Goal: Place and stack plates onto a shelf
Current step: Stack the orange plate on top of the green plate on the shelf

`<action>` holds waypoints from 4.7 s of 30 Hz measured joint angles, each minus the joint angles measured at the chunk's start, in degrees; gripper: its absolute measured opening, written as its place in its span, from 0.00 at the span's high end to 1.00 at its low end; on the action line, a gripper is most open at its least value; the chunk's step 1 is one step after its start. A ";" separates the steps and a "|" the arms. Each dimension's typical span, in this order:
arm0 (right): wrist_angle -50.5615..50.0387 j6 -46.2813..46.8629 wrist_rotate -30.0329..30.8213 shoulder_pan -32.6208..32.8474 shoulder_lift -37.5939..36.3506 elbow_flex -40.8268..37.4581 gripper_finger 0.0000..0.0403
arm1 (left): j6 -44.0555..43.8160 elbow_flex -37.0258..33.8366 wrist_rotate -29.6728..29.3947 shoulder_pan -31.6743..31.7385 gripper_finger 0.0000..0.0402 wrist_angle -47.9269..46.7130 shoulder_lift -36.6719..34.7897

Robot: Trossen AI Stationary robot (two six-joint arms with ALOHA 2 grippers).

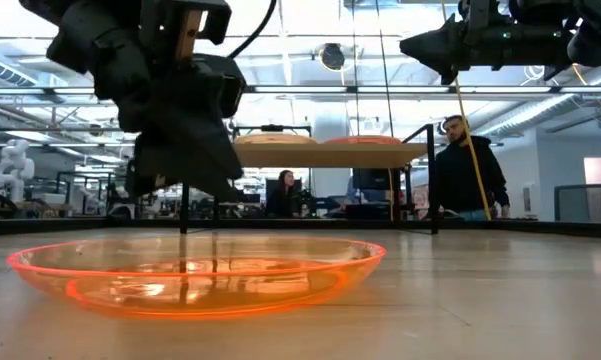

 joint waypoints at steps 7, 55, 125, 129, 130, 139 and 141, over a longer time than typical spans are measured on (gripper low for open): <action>-0.04 -0.07 0.00 0.00 0.01 0.00 0.85 | 1.38 -0.04 -0.63 -0.04 0.74 -7.06 0.91; -0.72 -0.28 0.02 -0.01 0.04 0.00 0.85 | 5.46 -0.04 -0.92 1.16 0.99 0.68 2.28; -2.72 -2.21 0.07 -0.02 0.04 0.00 0.85 | 25.01 -0.02 -10.43 51.72 0.93 3.86 -18.87; -2.61 -2.21 0.09 -0.03 0.04 0.00 0.85 | 25.01 -0.02 -9.53 51.72 0.90 3.20 -18.87; -2.62 -2.21 0.09 -0.03 0.04 0.00 0.85 | 25.01 -0.02 -9.53 51.72 0.89 3.21 -18.87; -2.61 -2.21 0.09 -0.03 0.04 0.00 0.85 | 24.33 -0.02 -9.53 51.72 0.88 3.29 -18.87; -2.62 -2.21 0.09 -0.02 0.04 0.00 0.85 | 24.32 -0.02 -9.53 51.72 0.88 3.29 -18.87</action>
